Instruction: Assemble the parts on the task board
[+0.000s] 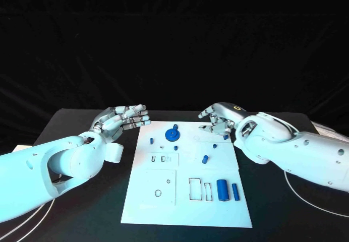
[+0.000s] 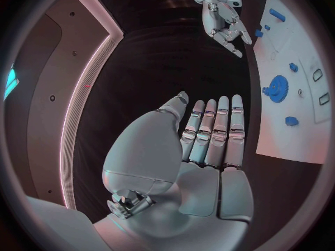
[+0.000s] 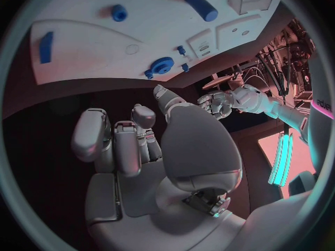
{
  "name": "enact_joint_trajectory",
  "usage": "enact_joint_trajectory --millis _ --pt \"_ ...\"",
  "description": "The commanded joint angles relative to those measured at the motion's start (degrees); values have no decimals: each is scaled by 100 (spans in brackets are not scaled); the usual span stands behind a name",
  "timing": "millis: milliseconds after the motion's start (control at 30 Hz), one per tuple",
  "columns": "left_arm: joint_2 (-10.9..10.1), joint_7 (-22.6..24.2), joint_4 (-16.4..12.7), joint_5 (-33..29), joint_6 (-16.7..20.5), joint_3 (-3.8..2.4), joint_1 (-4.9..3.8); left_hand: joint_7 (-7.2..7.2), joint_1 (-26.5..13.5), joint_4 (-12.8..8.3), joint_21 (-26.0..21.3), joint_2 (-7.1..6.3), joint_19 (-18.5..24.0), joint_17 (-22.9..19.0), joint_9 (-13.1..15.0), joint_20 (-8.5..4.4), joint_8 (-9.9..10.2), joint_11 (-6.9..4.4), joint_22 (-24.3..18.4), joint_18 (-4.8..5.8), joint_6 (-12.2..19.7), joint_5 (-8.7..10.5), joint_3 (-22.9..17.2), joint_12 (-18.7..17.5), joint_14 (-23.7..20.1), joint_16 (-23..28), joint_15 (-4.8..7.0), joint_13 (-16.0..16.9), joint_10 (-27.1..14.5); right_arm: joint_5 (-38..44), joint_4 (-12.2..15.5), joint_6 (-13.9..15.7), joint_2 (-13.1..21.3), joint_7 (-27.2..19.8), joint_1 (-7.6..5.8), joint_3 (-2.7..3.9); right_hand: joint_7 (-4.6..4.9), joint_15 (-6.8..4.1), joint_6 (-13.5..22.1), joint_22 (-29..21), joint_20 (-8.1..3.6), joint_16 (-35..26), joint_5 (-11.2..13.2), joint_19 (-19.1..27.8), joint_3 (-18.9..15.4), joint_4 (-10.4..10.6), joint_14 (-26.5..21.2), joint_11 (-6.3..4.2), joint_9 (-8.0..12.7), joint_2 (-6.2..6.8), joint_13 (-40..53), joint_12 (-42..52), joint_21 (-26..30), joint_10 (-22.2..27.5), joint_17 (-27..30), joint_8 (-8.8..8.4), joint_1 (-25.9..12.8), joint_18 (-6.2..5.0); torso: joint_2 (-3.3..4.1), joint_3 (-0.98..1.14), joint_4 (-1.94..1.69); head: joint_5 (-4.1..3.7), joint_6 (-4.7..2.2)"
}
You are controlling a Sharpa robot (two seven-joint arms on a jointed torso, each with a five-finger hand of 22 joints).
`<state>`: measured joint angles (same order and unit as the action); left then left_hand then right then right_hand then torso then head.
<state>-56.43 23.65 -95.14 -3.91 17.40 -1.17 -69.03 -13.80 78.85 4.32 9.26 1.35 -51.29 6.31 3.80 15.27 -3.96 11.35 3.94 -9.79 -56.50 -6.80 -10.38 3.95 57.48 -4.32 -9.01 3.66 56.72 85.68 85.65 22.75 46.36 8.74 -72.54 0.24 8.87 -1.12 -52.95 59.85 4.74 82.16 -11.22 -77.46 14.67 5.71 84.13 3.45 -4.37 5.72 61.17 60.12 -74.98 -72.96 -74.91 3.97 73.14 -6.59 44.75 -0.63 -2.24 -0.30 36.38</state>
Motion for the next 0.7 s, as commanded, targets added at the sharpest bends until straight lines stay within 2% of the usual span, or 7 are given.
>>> enact_joint_trajectory --millis 33,167,333,367,500,533,700 --pt "8 34 -16 -4 -102 -4 -7 2 -22 -5 -12 -31 24 -9 -1 -3 19 -25 2 -70 19 -22 -29 -10 1 -24 -4 5 -18 -910 -8 -181 268 -731 -23 -5 -9 4 -39 13 8 41 -46 -23 1 -63 346 1 -3 8 -5 10 -33 -28 -217 10 99 82 -22 41 74 7 -21" --pt "22 30 -6 -4 -116 -3 -6 2 -22 -5 -12 -31 24 -9 -1 -3 19 -25 2 -70 19 -22 -29 -10 1 -24 -4 5 -18 -1070 -168 -352 492 -974 -25 -12 -7 6 -36 10 8 39 -67 -18 -10 -106 344 3 0 36 -32 -27 -32 0 -215 0 157 82 -28 74 99 7 -23" --pt "42 27 12 -4 -132 -1 -4 2 -22 -5 -12 -31 24 -9 -1 -3 19 -25 2 -70 19 -22 -29 -10 1 -24 -4 5 -18 -1142 -434 -472 627 -1154 37 -28 -7 6 -39 26 8 46 -90 -20 -13 -145 345 2 1 48 -39 -40 -40 10 -228 -5 216 85 -30 109 118 -40 -15" --pt "45 27 15 -4 -134 -1 -4 2 -22 -5 -12 -31 24 -9 -1 -3 19 -25 2 -70 19 -22 -29 -10 1 -24 -4 5 -18 -1147 -482 -485 635 -1176 60 -30 -7 6 -39 27 8 48 -92 -20 -13 -150 346 2 2 49 -40 -42 -40 11 -231 -5 223 85 -29 103 113 -61 -18" --pt "57 28 28 -5 -139 -1 -2 4 -22 -7 -10 -31 22 -9 0 -3 17 -27 3 -71 16 -22 -32 -8 6 -28 -2 6 -14 -1163 -644 -528 619 -1261 148 -35 -7 5 -39 24 8 48 -95 -18 -13 -160 346 2 2 52 -41 -45 -39 12 -232 -6 239 84 -29 105 109 -67 -16" --pt "60 28 31 -5 -140 0 -2 4 -22 -7 -10 -31 22 -9 0 -3 17 -27 3 -71 16 -22 -32 -8 6 -28 -2 6 -14 -1171 -680 -544 608 -1284 168 -36 -7 5 -39 24 8 48 -95 -18 -13 -160 346 2 2 52 -41 -45 -39 12 -232 -6 239 84 -28 112 110 -64 -20" --pt "78 26 49 -5 -145 1 0 4 -22 -7 -10 -31 22 -9 0 -3 17 -27 3 -71 16 -22 -32 -8 6 -28 -2 6 -14 -1210 -818 -623 553 -1342 258 -38 -5 6 -35 23 8 53 -93 -16 -20 -175 347 3 4 65 -50 -58 -38 21 -240 -10 256 84 -27 100 98 -68 -8"
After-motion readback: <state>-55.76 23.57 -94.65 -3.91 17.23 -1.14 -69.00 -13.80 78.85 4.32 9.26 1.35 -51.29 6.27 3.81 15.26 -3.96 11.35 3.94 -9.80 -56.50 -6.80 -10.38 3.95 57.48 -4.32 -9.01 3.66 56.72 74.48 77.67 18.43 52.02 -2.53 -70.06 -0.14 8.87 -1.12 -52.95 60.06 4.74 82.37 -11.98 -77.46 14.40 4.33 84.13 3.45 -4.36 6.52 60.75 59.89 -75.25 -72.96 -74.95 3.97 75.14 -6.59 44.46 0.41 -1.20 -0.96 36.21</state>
